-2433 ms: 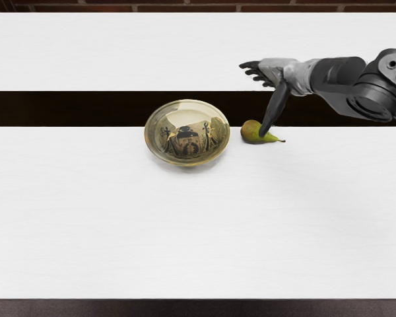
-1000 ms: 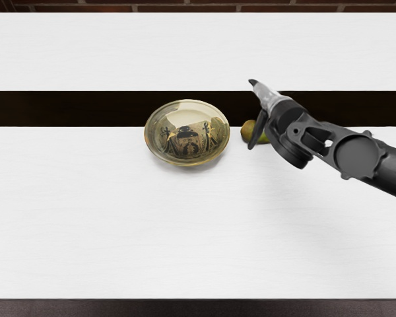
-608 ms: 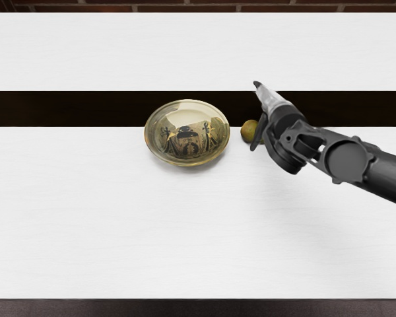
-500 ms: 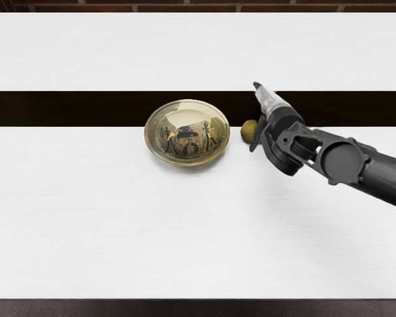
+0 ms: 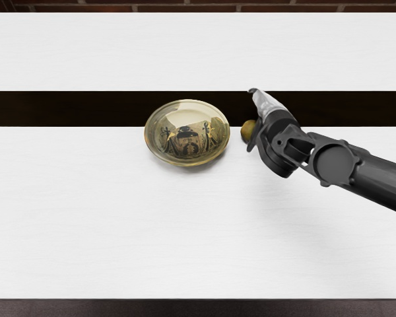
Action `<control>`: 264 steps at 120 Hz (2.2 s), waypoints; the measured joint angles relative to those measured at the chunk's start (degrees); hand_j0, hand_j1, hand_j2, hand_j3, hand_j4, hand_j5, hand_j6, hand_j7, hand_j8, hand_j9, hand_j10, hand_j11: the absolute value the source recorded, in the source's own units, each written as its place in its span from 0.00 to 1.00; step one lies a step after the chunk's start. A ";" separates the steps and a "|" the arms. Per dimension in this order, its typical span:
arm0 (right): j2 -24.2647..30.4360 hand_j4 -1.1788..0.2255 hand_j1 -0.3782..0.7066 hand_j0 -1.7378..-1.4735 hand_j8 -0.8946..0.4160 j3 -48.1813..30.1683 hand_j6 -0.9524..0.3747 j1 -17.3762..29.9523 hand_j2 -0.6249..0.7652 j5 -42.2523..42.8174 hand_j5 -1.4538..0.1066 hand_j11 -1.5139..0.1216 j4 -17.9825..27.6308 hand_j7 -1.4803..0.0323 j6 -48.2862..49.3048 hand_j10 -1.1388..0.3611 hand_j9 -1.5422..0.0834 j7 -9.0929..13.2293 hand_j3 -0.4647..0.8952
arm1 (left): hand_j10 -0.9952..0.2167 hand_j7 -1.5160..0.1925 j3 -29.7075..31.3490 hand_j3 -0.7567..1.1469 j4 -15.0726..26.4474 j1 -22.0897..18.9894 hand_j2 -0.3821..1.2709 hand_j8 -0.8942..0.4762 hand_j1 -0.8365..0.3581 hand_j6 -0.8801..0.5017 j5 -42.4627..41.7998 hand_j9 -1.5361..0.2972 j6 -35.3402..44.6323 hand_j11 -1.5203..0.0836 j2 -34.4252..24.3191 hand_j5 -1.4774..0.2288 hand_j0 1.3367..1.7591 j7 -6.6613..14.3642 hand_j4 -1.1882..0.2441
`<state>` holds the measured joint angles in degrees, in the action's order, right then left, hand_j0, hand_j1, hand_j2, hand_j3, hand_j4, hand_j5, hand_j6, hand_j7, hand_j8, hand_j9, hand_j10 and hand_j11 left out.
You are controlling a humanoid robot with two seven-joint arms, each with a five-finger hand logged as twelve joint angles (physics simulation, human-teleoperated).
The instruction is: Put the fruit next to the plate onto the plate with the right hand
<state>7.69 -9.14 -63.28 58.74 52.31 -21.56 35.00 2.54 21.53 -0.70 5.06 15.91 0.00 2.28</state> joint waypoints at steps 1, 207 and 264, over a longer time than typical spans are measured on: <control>0.00 0.77 0.13 0.30 0.61 0.00 0.65 0.00 0.44 0.00 0.85 0.85 0.00 0.90 0.00 0.70 0.88 0.00 0.34 | 0.82 0.89 0.00 0.40 0.00 0.00 0.23 0.65 0.99 0.64 0.00 0.84 0.00 0.95 0.00 0.86 0.76 0.00 0.83; 0.11 0.47 0.54 0.32 0.39 -0.07 0.38 1.36 0.41 -0.46 0.50 0.51 0.04 0.53 1.18 0.42 0.53 -0.07 0.34 | 0.82 0.89 -0.01 0.40 0.00 0.00 0.23 0.65 0.99 0.64 0.01 0.84 0.00 0.95 0.00 0.86 0.76 0.00 0.83; 0.68 0.39 0.54 0.32 0.35 -0.70 0.33 -0.04 0.56 -5.84 0.42 0.42 0.02 0.45 2.97 0.38 0.45 0.02 0.34 | 0.82 0.89 0.00 0.40 0.00 0.00 0.23 0.65 0.99 0.64 0.00 0.84 0.00 0.95 0.00 0.86 0.76 0.00 0.83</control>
<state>8.37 -9.84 -63.32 52.90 52.33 -18.59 35.02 2.54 21.53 -0.70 5.06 15.91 0.00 2.28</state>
